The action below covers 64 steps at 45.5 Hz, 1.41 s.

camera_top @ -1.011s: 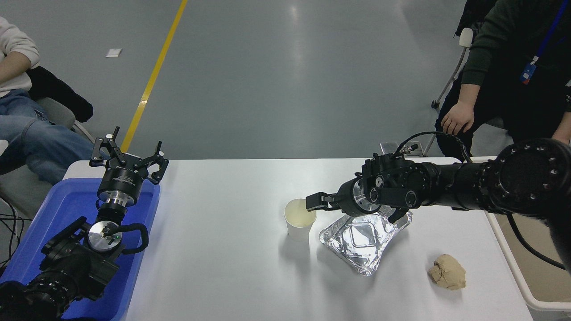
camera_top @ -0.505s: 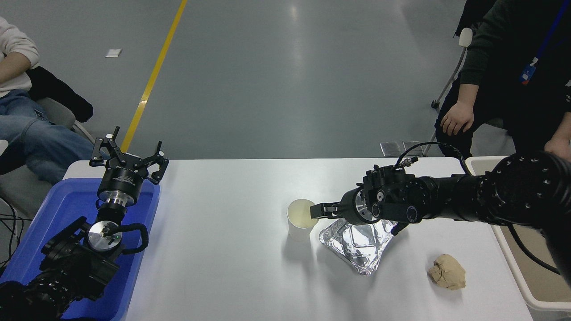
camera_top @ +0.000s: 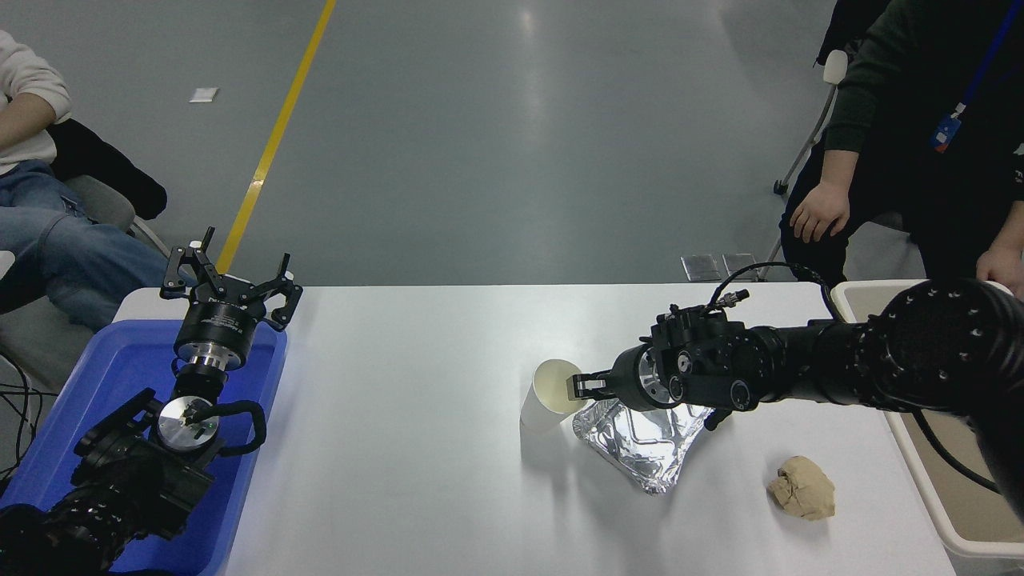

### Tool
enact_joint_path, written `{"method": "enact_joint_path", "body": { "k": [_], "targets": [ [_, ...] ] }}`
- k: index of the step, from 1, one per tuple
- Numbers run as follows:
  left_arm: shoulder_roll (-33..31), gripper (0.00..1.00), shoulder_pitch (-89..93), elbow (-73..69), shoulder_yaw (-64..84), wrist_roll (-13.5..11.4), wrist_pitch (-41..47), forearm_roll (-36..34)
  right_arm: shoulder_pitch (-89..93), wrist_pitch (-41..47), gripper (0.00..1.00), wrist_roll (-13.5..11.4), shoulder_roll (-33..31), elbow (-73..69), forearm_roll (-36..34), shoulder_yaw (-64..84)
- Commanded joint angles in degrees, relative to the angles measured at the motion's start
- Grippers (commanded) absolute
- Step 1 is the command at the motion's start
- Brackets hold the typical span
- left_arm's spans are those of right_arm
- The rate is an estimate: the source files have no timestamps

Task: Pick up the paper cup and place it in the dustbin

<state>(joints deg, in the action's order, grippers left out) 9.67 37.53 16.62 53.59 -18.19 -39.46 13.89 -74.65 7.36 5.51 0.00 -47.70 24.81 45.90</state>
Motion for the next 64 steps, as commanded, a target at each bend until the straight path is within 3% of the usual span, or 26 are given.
{"method": "enact_joint_path", "body": {
  "k": [1,21,39,51,64],
  "targets": [
    [0.0,0.99,0.0,0.0,0.0,0.0,0.0,0.0,-0.3,0.1,0.0,2.3,0.0,0.1,0.9,0.2],
    [0.0,0.99,0.0,0.0,0.0,0.0,0.0,0.0,-5.5,0.9,0.0,2.4,0.0,-0.5,0.3,0.7],
    [0.0,0.99,0.0,0.0,0.0,0.0,0.0,0.0,-20.4,9.5,0.0,2.4,-0.1,-7.8,-2.2,0.0],
    [0.0,0.99,0.0,0.0,0.0,0.0,0.0,0.0,-32.7,15.0,0.0,2.4,-11.4,-13.3,-2.2,0.9],
    [0.0,0.99,0.0,0.0,-0.1,0.0,0.0,0.0,-41.1,21.6,0.0,2.3,-18.5,-13.6,-2.2,3.5]
  ]
}}
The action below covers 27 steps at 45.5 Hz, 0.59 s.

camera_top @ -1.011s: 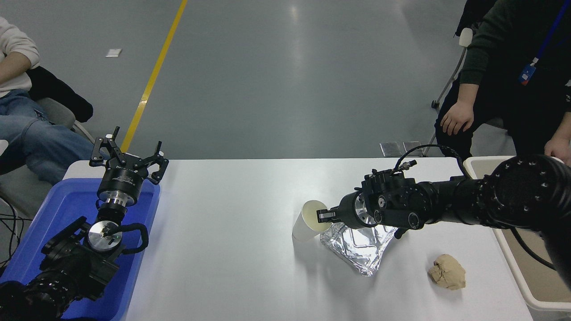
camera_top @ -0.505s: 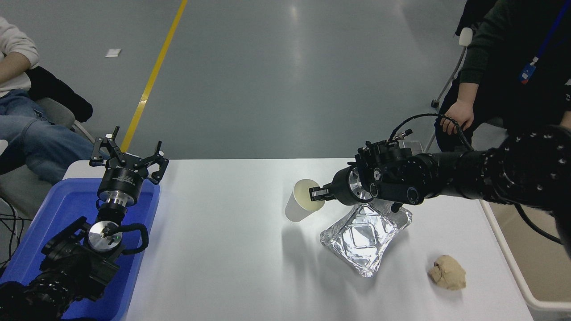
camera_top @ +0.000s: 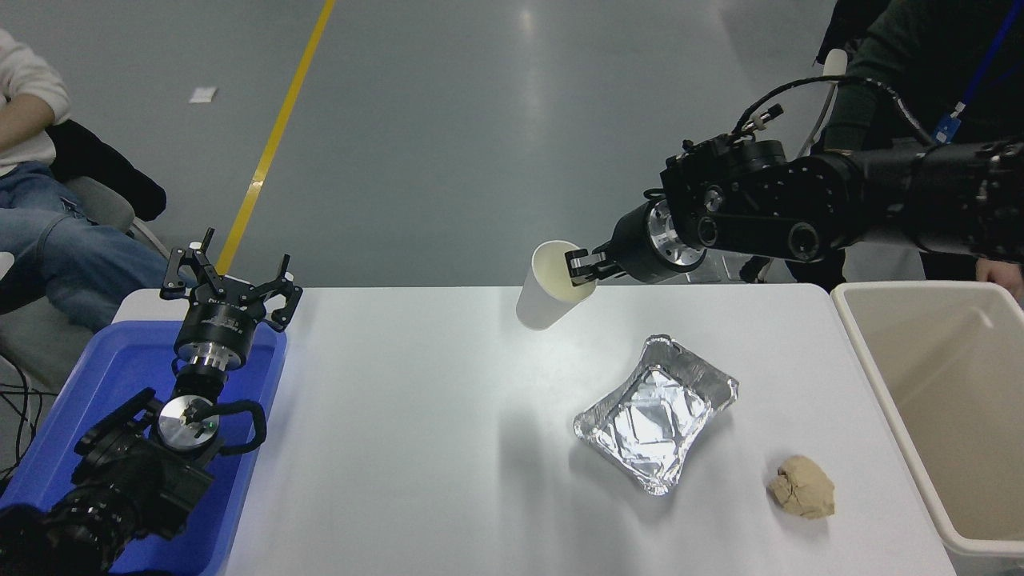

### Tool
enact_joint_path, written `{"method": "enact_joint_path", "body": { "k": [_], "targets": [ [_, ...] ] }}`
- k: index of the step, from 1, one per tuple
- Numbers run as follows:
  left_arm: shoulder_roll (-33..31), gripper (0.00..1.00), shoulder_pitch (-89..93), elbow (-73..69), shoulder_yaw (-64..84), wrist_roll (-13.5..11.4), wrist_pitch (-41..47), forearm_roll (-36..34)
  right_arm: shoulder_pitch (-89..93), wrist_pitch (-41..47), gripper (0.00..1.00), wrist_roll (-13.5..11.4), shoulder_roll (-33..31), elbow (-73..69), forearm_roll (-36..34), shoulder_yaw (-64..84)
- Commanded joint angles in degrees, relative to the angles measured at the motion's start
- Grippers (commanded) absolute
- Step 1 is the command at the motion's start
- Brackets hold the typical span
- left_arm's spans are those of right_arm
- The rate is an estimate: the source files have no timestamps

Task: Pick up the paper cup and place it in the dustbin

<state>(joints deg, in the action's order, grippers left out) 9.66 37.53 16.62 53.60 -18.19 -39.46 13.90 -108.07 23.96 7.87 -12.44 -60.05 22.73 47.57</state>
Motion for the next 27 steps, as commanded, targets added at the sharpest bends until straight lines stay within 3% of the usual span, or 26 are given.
{"method": "enact_joint_path", "body": {
  "k": [1,14,27],
  "targets": [
    [0.0,0.99,0.0,0.0,0.0,0.0,0.0,0.0,-8.2,5.4,0.0,0.0,-6.8,-1.2,-0.1,1.8],
    [0.0,0.99,0.0,0.0,-0.1,0.0,0.0,0.0,-14.5,10.0,0.0,0.0,-11.8,-1.1,-0.1,2.3],
    [0.0,0.99,0.0,0.0,0.0,0.0,0.0,0.0,-16.0,9.8,0.0,-0.1,-12.7,-0.7,-0.3,3.9]
  ]
}}
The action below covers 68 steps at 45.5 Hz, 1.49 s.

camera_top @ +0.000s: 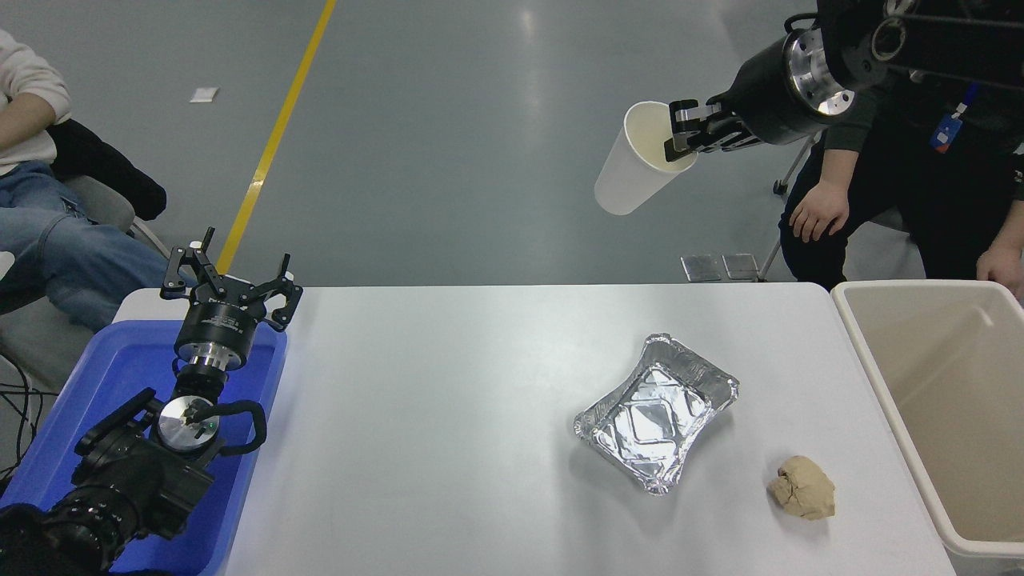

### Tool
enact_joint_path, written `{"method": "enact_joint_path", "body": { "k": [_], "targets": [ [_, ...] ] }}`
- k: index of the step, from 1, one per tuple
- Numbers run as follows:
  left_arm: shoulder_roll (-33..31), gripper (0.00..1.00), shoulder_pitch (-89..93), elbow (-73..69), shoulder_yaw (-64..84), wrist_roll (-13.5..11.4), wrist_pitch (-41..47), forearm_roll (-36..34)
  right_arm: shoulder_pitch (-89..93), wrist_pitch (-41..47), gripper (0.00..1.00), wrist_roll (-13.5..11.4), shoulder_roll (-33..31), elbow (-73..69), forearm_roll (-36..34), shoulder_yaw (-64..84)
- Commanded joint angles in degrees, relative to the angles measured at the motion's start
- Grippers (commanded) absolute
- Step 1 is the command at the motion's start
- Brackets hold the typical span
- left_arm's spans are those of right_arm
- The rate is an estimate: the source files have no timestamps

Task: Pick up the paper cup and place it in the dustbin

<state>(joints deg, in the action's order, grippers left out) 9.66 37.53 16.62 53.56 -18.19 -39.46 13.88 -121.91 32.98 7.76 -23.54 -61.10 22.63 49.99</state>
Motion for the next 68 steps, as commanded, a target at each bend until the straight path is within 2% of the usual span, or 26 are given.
{"method": "enact_joint_path", "body": {
  "k": [1,17,24,31,40,54,68],
  "targets": [
    [0.0,0.99,0.0,0.1,0.0,0.0,0.0,0.0,-2.2,0.6,0.0,0.0,-1.8,0.5,-0.2,1.8],
    [0.0,0.99,0.0,0.0,0.0,0.0,0.0,0.0,2.6,-5.5,0.0,-1.1,-9.1,8.1,0.0,8.0],
    [0.0,0.99,0.0,0.0,0.0,0.0,0.0,0.0,9.0,-10.2,0.0,-3.7,-12.7,15.1,-0.5,9.9],
    [0.0,0.99,0.0,0.0,0.1,0.0,0.0,0.0,18.4,-13.7,0.0,-6.3,-14.9,26.0,-7.9,9.9],
    [0.0,0.99,0.0,0.0,0.1,0.0,0.0,0.0,33.6,-19.9,0.0,-6.5,-15.2,39.6,-14.6,9.0],
    [0.0,0.99,0.0,0.0,0.1,0.0,0.0,0.0,48.5,-34.0,0.0,-7.8,-16.2,42.6,-26.4,8.7],
    [-0.1,0.99,0.0,0.0,0.1,0.0,0.0,0.0,60.7,-47.5,0.0,-8.1,-16.1,42.7,-33.9,4.6]
  ]
}}
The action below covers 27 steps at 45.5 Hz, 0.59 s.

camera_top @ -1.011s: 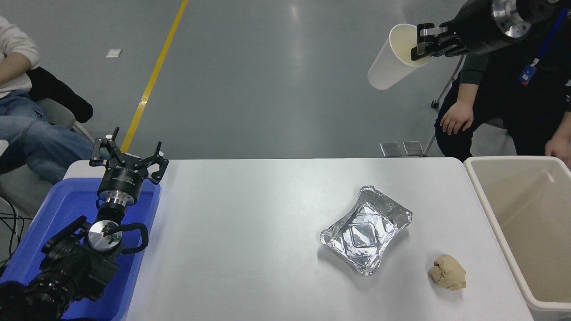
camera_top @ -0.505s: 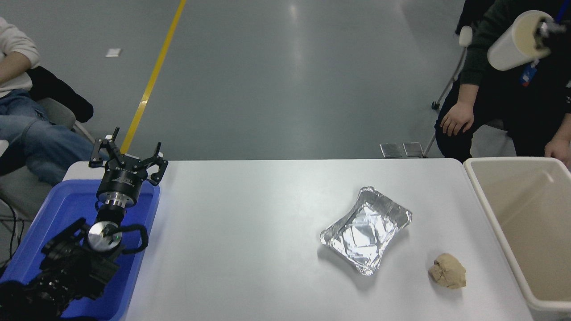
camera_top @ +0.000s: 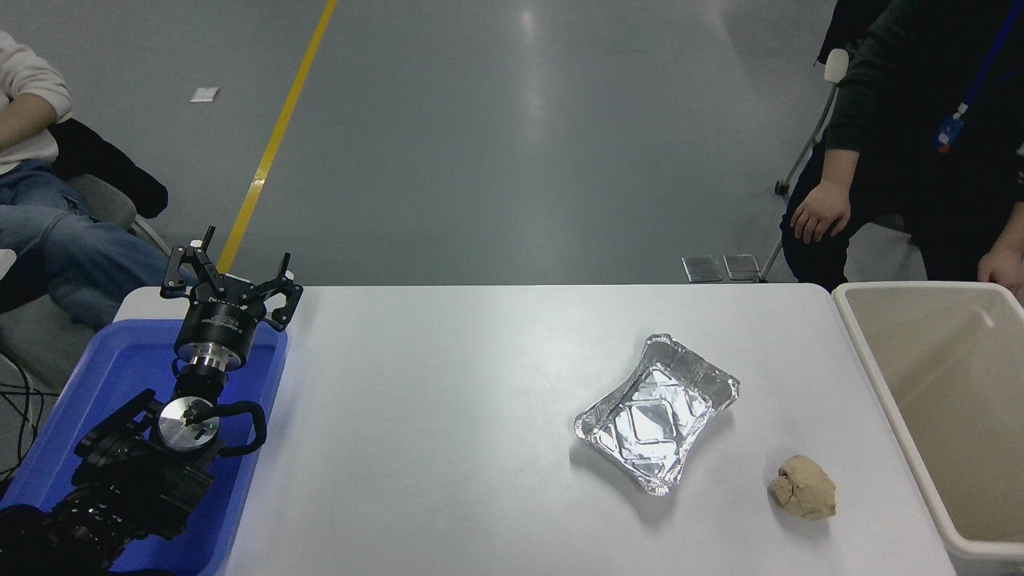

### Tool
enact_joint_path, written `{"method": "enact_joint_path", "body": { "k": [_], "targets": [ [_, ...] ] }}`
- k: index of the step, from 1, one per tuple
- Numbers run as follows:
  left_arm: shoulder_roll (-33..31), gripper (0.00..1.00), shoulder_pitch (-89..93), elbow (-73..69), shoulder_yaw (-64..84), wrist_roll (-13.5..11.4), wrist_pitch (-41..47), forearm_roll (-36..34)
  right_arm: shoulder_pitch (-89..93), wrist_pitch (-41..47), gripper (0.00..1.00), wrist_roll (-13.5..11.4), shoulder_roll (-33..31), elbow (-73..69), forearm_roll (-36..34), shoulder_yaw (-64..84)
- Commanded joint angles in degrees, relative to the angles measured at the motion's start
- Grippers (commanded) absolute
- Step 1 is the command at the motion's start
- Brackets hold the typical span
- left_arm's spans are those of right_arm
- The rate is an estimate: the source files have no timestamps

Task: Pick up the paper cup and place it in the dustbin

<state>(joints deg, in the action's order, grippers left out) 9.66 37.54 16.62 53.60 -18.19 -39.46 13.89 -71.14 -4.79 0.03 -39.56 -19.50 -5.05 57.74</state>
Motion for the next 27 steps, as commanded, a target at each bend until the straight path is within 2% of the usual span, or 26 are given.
{"method": "enact_joint_path", "body": {
  "k": [1,14,27],
  "targets": [
    [0.0,0.99,0.0,0.0,0.0,0.0,0.0,0.0,10.9,-10.2,0.0,-0.4,-0.1,1.1,-6.4,-3.9],
    [0.0,0.99,0.0,0.0,0.0,0.0,0.0,0.0,23.8,-12.8,0.0,-0.3,2.4,1.0,-6.1,-18.1],
    [-0.1,0.99,0.0,0.0,0.0,0.0,0.0,0.0,28.4,-12.6,0.0,-0.3,9.0,1.0,-5.7,-20.0]
  ]
}}
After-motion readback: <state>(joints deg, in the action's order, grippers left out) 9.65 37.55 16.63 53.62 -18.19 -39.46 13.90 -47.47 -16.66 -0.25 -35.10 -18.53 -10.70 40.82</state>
